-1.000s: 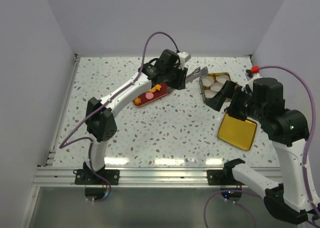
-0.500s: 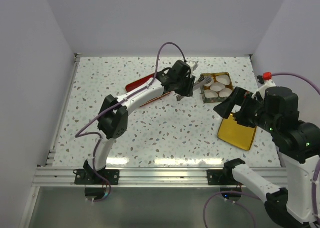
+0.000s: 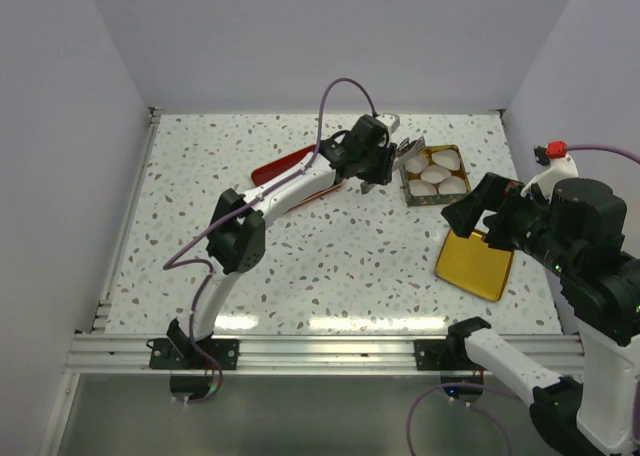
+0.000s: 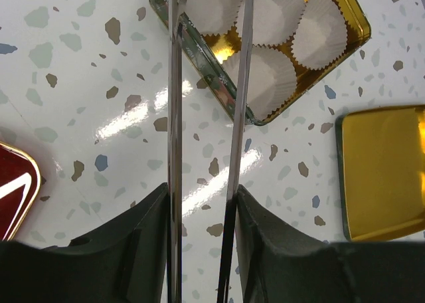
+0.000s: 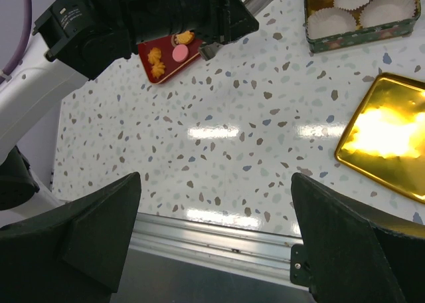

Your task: Pack the cookies

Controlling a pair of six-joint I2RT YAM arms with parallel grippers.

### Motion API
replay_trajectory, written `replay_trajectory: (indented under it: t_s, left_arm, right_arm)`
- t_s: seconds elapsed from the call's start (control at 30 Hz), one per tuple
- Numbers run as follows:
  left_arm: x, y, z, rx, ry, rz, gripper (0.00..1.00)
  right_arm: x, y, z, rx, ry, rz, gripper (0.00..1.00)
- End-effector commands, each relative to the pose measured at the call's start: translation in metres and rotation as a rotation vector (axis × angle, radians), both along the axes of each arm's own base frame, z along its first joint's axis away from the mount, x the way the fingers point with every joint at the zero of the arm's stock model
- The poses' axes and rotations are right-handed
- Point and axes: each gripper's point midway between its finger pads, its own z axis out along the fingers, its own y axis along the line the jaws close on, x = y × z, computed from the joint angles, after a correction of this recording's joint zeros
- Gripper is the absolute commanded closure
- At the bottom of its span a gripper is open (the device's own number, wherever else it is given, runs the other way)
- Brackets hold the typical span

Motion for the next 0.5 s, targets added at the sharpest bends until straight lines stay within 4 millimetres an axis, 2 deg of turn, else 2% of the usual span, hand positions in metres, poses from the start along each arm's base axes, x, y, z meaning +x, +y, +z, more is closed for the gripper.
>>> replay_trajectory:
  t_s: [0.0,0.13,0.3,0.47]
  left_arm:
    - [0.014,-0.01,0.02,-0.04,-0.066,0.008,0.55]
    - [0.014,-0.011,0.017,-0.034,-0.066,0.002,0.48]
    - [0.014,-0.013,0.011,-0.031,-0.058,-0.009,0.46]
    - [0.014,-0.015,0.024,-0.049,-0.075,-0.014,0.46]
  right_arm:
    - [-0.027,-0.017,-0.031,-0.113,0.167,-0.002,0.01]
    - [-0.024,-0.019,-0.032,-0.129,0.165,-0.008,0.01]
    - [-0.025,-0.019,-0.035,-0.13,0.17,-0.01,0.01]
    - [-0.023,-0.017,-0.037,-0.119,0.178,-0.013,0.01]
